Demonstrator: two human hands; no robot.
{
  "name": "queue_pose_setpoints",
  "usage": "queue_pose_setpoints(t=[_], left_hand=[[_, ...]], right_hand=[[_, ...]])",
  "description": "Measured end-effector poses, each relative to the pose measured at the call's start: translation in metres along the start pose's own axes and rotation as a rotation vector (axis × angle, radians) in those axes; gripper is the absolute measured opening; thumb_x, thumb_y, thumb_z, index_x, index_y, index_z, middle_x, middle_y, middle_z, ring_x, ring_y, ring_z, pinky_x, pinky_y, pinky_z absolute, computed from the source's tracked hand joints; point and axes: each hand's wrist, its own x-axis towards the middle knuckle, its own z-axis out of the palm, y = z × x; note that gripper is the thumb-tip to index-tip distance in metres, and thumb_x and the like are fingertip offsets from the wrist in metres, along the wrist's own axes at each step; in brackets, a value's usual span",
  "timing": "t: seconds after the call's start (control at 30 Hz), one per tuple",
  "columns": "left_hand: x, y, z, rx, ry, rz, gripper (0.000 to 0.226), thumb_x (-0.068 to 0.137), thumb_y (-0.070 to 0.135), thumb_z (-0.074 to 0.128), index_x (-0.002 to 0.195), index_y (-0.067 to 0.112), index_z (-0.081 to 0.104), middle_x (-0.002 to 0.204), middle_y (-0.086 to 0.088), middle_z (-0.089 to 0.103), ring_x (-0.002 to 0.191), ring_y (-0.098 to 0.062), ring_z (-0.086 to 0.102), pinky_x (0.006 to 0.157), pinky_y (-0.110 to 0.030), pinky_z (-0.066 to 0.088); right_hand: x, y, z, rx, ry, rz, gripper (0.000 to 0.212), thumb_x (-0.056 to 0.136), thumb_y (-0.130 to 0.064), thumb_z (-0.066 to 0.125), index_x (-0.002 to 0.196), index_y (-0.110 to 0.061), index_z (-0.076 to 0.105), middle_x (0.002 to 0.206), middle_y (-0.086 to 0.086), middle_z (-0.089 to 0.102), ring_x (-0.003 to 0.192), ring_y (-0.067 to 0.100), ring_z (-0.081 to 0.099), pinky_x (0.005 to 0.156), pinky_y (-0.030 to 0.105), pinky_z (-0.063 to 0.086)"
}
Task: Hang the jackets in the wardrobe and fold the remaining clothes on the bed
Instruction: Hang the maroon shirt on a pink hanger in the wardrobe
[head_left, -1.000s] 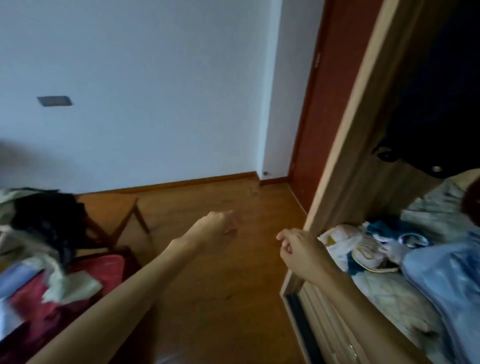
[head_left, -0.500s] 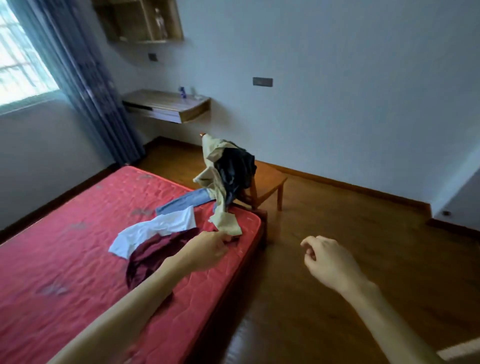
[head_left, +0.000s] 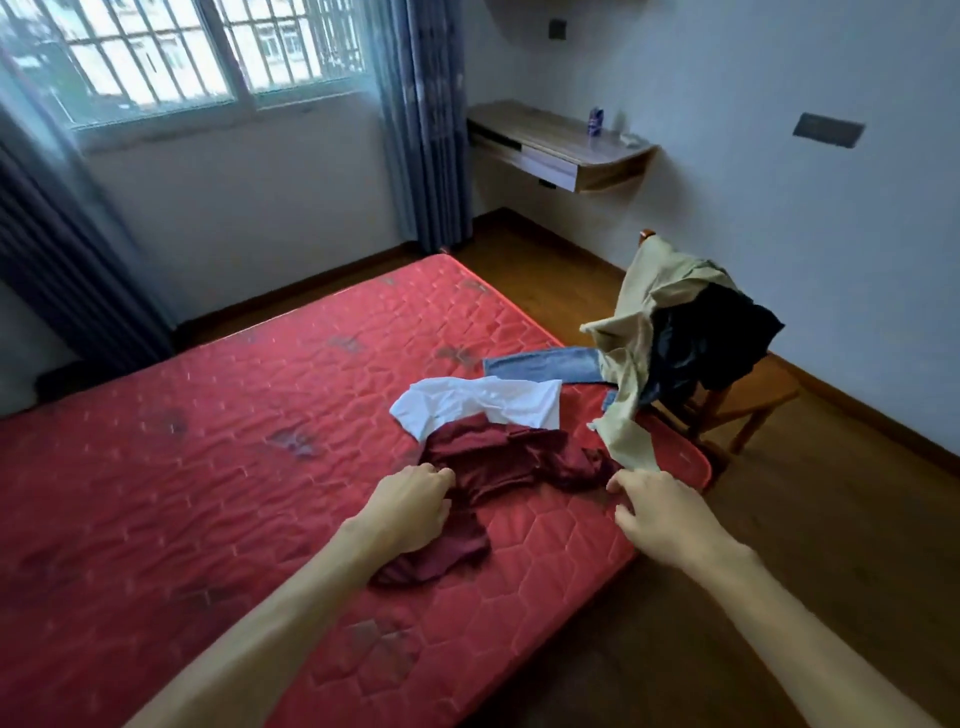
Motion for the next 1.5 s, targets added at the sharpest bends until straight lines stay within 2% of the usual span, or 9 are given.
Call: queue_pose_setpoints(t=[0.07, 0.2, 0.43, 0.87, 1.1, 1.27, 1.4, 1.43, 1.5], left_hand=[[0.003, -0.03, 0.009, 0.002, -0.044, -0.034, 0.028, 0.099, 0.027, 0.042, 0.121, 0.013, 0.051, 0.118, -0.01, 0.056, 0.112, -0.033, 0.056, 0.074, -0.037, 0.039], [0.013, -0.072, 0.028, -0.059, -0.12, -0.122, 0.028, 0.099, 0.028, 0.043, 0.121, 0.012, 0.051, 0.119, -0.011, 0.056, 0.113, -0.033, 0.055, 0.082, -0.041, 0.046], [0.063, -0.098, 0.056, -0.152, -0.235, -0.218, 0.031, 0.099, 0.028, 0.045, 0.123, 0.01, 0.053, 0.122, -0.014, 0.056, 0.114, -0.036, 0.055, 0.087, -0.044, 0.047], [0.215, -0.113, 0.141, -0.615, -0.381, -0.543, 0.037, 0.098, 0.03, 0.047, 0.132, 0.019, 0.055, 0.13, -0.006, 0.062, 0.122, -0.026, 0.056, 0.096, -0.035, 0.045], [0.283, -0.122, 0.244, -0.783, -0.488, -0.706, 0.033, 0.094, 0.029, 0.054, 0.125, 0.02, 0.062, 0.123, -0.007, 0.066, 0.117, -0.027, 0.06, 0.098, -0.038, 0.047], [0.336, -0.128, 0.308, -0.804, -0.403, -0.739, 0.035, 0.095, 0.024, 0.054, 0.128, 0.017, 0.059, 0.135, -0.01, 0.05, 0.12, -0.032, 0.056, 0.101, -0.041, 0.044], [0.381, -0.138, 0.343, -0.741, -0.212, -0.799, 0.05, 0.092, 0.016, 0.055, 0.141, 0.015, 0.046, 0.164, -0.016, 0.005, 0.114, -0.041, 0.059, 0.091, -0.042, 0.048], [0.39, -0.141, 0.35, -0.695, -0.196, -0.807, 0.06, 0.091, 0.015, 0.057, 0.148, 0.015, 0.038, 0.165, -0.016, -0.007, 0.108, -0.042, 0.061, 0.086, -0.041, 0.048], [0.4, -0.147, 0.369, -0.662, -0.229, -0.798, 0.083, 0.089, 0.017, 0.058, 0.158, 0.016, 0.013, 0.164, -0.015, -0.017, 0.098, -0.043, 0.064, 0.078, -0.039, 0.047]], right_hand=[[0.029, -0.024, 0.009, -0.004, -0.057, -0.034, 0.035, 0.091, -0.026, 0.051, 0.125, -0.024, 0.062, 0.121, -0.002, 0.065, 0.114, 0.021, 0.061, 0.093, 0.039, 0.051], [0.08, -0.057, 0.027, -0.005, -0.166, -0.09, 0.034, 0.089, -0.028, 0.052, 0.121, -0.025, 0.063, 0.116, -0.004, 0.066, 0.109, 0.019, 0.063, 0.089, 0.037, 0.052], [0.168, -0.077, 0.057, -0.032, -0.342, -0.158, 0.036, 0.088, -0.026, 0.052, 0.122, -0.023, 0.063, 0.117, -0.001, 0.066, 0.109, 0.022, 0.063, 0.09, 0.036, 0.051], [0.371, -0.058, 0.15, 0.146, -0.683, -0.168, 0.033, 0.085, -0.021, 0.056, 0.116, -0.021, 0.069, 0.115, 0.0, 0.071, 0.107, 0.017, 0.064, 0.093, 0.033, 0.051], [0.444, -0.028, 0.244, 0.078, -0.752, -0.125, 0.035, 0.088, -0.021, 0.054, 0.122, -0.022, 0.063, 0.123, 0.005, 0.054, 0.109, 0.027, 0.061, 0.095, 0.037, 0.049], [0.482, -0.01, 0.308, 0.094, -0.632, -0.042, 0.047, 0.09, -0.017, 0.054, 0.137, -0.018, 0.049, 0.154, 0.005, 0.028, 0.106, 0.033, 0.062, 0.093, 0.041, 0.048], [0.513, -0.001, 0.358, 0.191, -0.559, 0.021, 0.073, 0.093, -0.023, 0.057, 0.155, -0.015, 0.019, 0.165, 0.006, 0.008, 0.107, 0.033, 0.063, 0.098, 0.044, 0.047], [0.519, 0.0, 0.369, 0.227, -0.57, 0.055, 0.081, 0.093, -0.026, 0.059, 0.157, -0.014, 0.011, 0.164, 0.007, 0.012, 0.111, 0.034, 0.062, 0.101, 0.043, 0.046], [0.525, 0.006, 0.391, 0.326, -0.604, 0.17, 0.091, 0.09, -0.03, 0.067, 0.157, -0.011, 0.007, 0.149, 0.012, 0.045, 0.115, 0.033, 0.061, 0.103, 0.04, 0.044]])
